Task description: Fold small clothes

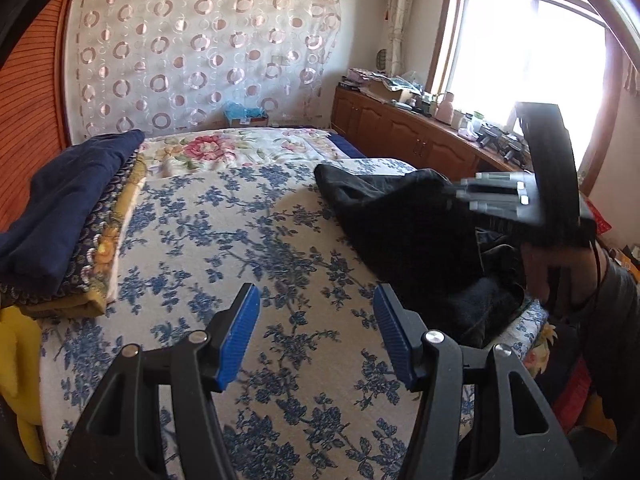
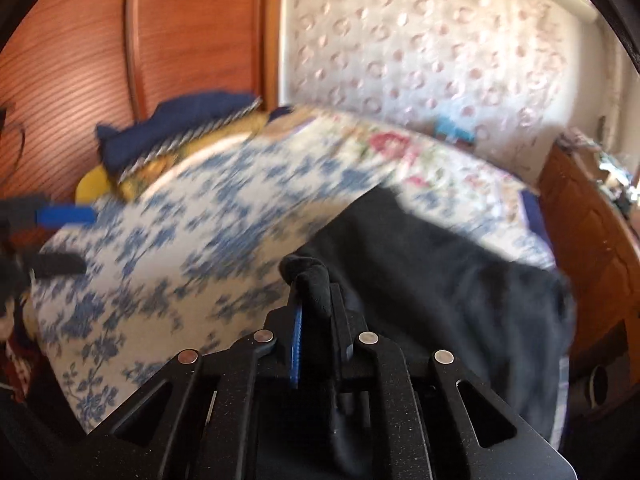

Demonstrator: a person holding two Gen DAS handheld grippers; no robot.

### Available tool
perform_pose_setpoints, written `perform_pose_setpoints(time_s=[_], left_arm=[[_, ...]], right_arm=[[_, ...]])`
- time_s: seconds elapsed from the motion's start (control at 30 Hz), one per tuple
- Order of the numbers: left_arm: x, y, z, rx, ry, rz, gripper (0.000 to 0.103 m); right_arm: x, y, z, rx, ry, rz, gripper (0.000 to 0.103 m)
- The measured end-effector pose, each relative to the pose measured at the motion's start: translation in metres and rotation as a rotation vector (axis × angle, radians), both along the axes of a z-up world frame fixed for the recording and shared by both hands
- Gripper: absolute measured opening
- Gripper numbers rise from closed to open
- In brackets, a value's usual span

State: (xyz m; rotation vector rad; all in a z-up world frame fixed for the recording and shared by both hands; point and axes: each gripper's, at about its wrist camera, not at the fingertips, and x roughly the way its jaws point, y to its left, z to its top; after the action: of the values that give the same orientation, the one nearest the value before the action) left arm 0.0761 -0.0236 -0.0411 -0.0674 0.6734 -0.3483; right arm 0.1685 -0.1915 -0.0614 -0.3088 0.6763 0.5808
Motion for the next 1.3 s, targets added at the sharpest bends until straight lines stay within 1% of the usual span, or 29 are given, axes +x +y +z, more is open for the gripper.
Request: perform_pose_setpoints(time_s=[0.07,0.13,0.33,0.47,0.6,0.7,0.8,0.83,0.87,0.93,1.0,1.07,1.13,1.23,1.3], left_arm=[[0.009,-0.006,0.002,0.001,-0.001,-0.008,0.058],[0.018,-0.013,0.004,0.000,-0.005,-0.018,0.058],[0.054,-0.040,0.003,0.023,0.004,-0.066,0.058],[0.077,-0.054,0.000,0.040,0.018,-0.088,0.058],[0.098,-0.066,-0.012,0.046,0.051,-0.098,0.058],[0.110,-0.072,-0.022,0.047,0.081,-0.101,0.058],[0.120,-0.077,-0.030,0.053,0.108,-0.100,0.058],[0.122,-0.079,-0.032,0.055,0.115,-0.101,0.058],[0.125,-0.082,-0.035,0.057,0.123,-0.105,0.058],[0.128,-0.087,-0.037,0.065,0.131,-0.110,0.058],[0.130,-0.091,-0.039,0.069,0.136,-0.115,0.058],[0.131,-0.095,-0.040,0.072,0.139,-0.121,0.058],[0.132,-0.098,-0.042,0.073,0.145,-0.125,0.058],[0.133,-0.102,-0.047,0.077,0.159,-0.127,0.058],[0.133,-0.105,-0.050,0.082,0.164,-0.132,0.058]], right_arm=[[0.012,-0.016,0.014,0.005,-0.029,-0.027,0.008],[0.029,-0.034,0.027,-0.018,-0.055,-0.065,0.008],[0.081,-0.084,0.041,-0.069,-0.089,-0.160,0.008],[0.120,-0.116,0.037,-0.084,-0.077,-0.216,0.008],[0.156,-0.144,0.019,-0.074,-0.025,-0.252,0.008],[0.169,-0.158,0.008,-0.040,0.015,-0.258,0.008],[0.176,-0.166,-0.004,-0.033,0.052,-0.265,0.008],[0.177,-0.168,-0.009,-0.042,0.052,-0.271,0.012],[0.178,-0.169,-0.011,-0.053,0.045,-0.284,0.018],[0.181,-0.174,-0.011,-0.062,0.032,-0.321,0.019],[0.184,-0.183,-0.008,-0.063,0.016,-0.365,0.023],[0.184,-0.190,-0.005,-0.054,0.007,-0.383,0.024],[0.180,-0.193,-0.001,-0.020,0.022,-0.353,0.024],[0.177,-0.188,-0.004,-0.008,0.042,-0.308,0.025],[0.176,-0.182,-0.007,-0.015,0.051,-0.283,0.031]])
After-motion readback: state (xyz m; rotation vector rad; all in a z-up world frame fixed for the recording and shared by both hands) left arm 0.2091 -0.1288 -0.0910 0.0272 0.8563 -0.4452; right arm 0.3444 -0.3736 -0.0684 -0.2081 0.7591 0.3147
